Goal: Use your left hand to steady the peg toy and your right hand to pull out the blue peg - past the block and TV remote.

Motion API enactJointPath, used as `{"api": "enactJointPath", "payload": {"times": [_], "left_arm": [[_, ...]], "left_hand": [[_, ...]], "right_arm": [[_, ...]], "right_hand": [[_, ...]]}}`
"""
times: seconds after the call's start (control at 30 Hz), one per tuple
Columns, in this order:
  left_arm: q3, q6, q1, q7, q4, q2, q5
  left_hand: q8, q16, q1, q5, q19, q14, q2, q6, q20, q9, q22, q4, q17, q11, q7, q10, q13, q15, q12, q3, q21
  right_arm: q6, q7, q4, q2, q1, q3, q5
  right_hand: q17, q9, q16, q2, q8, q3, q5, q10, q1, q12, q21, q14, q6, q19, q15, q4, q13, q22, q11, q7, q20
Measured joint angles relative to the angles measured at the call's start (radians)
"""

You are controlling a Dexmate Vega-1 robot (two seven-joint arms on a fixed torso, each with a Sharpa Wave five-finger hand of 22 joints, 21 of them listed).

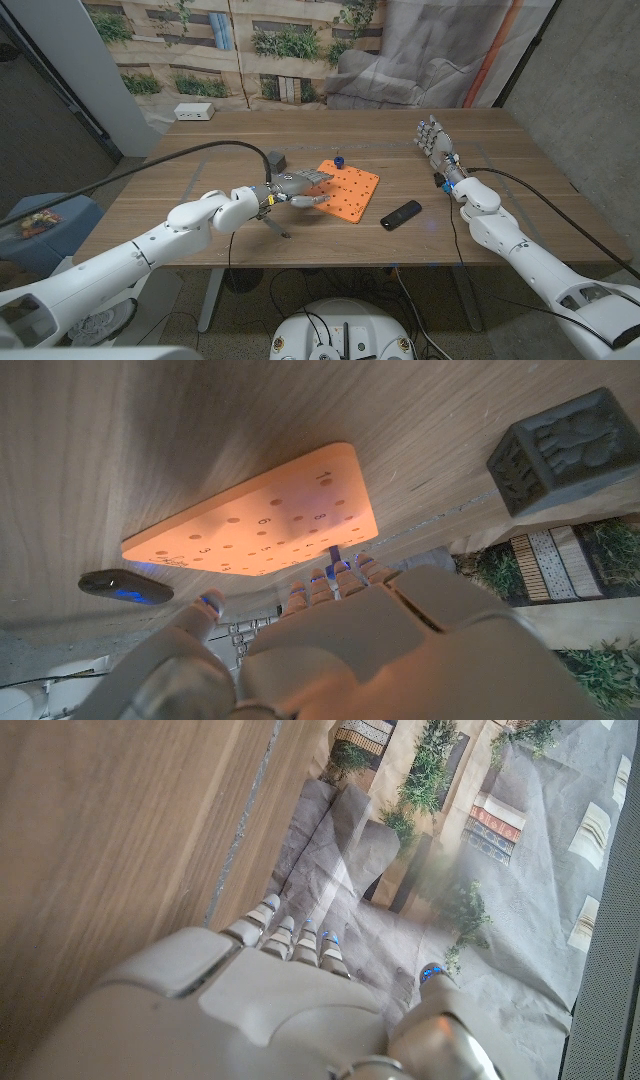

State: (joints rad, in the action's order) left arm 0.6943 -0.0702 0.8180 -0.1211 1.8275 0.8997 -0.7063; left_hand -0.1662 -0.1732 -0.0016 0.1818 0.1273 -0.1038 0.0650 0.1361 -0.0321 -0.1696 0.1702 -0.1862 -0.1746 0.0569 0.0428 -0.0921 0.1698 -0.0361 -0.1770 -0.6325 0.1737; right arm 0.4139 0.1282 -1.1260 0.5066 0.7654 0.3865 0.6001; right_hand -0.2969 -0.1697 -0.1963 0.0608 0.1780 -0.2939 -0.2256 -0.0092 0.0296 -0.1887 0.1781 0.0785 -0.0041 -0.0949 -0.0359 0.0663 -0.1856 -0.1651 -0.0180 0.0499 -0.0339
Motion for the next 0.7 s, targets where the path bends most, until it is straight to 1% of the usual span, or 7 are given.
{"api": "enactJointPath", "payload": {"times": [0.13,0.2,0.27,0.37,0.43,0.63,0.7], "left_arm": [[0.013,-0.007,-0.01,-0.012,-0.02,-0.016,-0.007],[0.019,-0.007,-0.013,-0.017,-0.029,-0.023,-0.008],[0.023,-0.007,-0.016,-0.022,-0.035,-0.027,-0.007],[0.029,-0.006,-0.02,-0.032,-0.045,-0.034,-0.002],[0.033,-0.005,-0.023,-0.037,-0.049,-0.038,0.001],[0.042,0.007,-0.031,-0.054,-0.06,-0.05,0.012],[0.046,0.013,-0.035,-0.06,-0.063,-0.054,0.016]], "left_hand": [[0.0,0.0,0.0,0.0,0.007,0.0,0.0,0.0,-0.003,0.0,0.0,0.0,0.0,-0.002,0.0,-0.002,0.0,0.0,0.0,0.0,0.0],[0.0,0.0,0.0,0.0,0.007,0.0,0.0,0.005,-0.003,0.0,0.0,0.0,0.0,-0.002,-0.005,-0.002,0.0,0.0,0.0,0.0,0.0],[0.0,0.0,0.0,0.0,0.007,0.0,0.0,0.005,-0.003,0.0,0.0,-0.003,0.0,-0.002,-0.005,-0.002,0.0,0.0,0.0,0.003,0.0],[-0.008,0.0,0.0,0.0,0.007,-0.008,0.0,0.005,-0.003,0.0,0.0,-0.004,0.0,-0.005,-0.005,-0.005,0.0,0.003,0.0,0.005,0.004],[-0.012,0.0,-0.005,0.0,0.007,-0.011,0.005,-0.007,-0.003,0.0,0.0,-0.005,0.0,-0.005,0.006,-0.005,0.0,0.0,0.0,0.014,0.004],[-0.021,-0.001,-0.012,0.0,0.007,-0.011,-0.001,-0.052,-0.003,0.0,0.005,-0.018,-0.005,-0.005,0.009,-0.005,0.0,0.0,0.0,0.035,0.009],[-0.027,-0.005,-0.012,0.0,0.007,-0.011,-0.001,-0.061,-0.003,0.0,0.004,-0.018,-0.004,-0.003,0.009,-0.002,0.0,0.0,-0.004,0.043,0.012]], "right_arm": [[0.0,0.004,-0.006,0.005,0.003,-0.002,0.002],[0.0,0.006,-0.008,0.007,0.004,-0.002,0.003],[0.0,0.008,-0.01,0.009,0.005,-0.002,0.003],[0.0,0.009,-0.012,0.012,0.006,-0.003,0.004],[0.0,0.011,-0.013,0.013,0.006,-0.003,0.004],[-0.003,0.014,-0.013,0.015,0.006,-0.003,0.004],[-0.003,0.016,-0.012,0.015,0.004,-0.003,0.003]], "right_hand": [[0.0,0.0,0.0,0.0,0.0,0.0,0.0,0.0,0.0,0.0,0.0,0.0,0.0,0.002,0.0,0.0,0.0,0.0,0.0,0.0,-0.002],[0.0,0.0,0.0,0.0,0.0,0.0,0.0,0.0,0.0,0.0,0.0,0.0,0.0,0.005,0.0,0.0,0.0,0.0,0.0,0.0,-0.005],[0.003,0.0,0.0,0.0,0.0,0.0,0.0,0.0,0.0,0.0,0.0,0.0,0.0,0.009,0.0,0.0,0.0,0.0,0.0,0.0,-0.002],[0.005,0.0,0.0,0.0,0.0,0.0,0.0,0.0,0.0,0.0,0.0,0.004,-0.005,0.009,0.004,0.0,0.0,0.0,0.0,-0.005,-0.002],[0.005,0.0,0.0,0.0,0.0,0.0,0.0,0.0,0.0,0.0,0.0,0.011,-0.005,0.009,0.003,0.0,0.0,0.0,0.0,-0.005,-0.002],[0.005,0.0,0.0,0.0,0.0,0.0,0.0,-0.005,0.0,0.0,0.0,0.012,-0.005,0.009,0.002,0.0,0.0,0.0,-0.005,-0.005,-0.002],[0.005,0.0,0.0,0.009,0.0,0.0,0.0,-0.005,-0.009,0.0,0.0,0.012,-0.005,0.009,0.002,0.0,0.0,0.0,-0.005,-0.005,-0.002]]}}
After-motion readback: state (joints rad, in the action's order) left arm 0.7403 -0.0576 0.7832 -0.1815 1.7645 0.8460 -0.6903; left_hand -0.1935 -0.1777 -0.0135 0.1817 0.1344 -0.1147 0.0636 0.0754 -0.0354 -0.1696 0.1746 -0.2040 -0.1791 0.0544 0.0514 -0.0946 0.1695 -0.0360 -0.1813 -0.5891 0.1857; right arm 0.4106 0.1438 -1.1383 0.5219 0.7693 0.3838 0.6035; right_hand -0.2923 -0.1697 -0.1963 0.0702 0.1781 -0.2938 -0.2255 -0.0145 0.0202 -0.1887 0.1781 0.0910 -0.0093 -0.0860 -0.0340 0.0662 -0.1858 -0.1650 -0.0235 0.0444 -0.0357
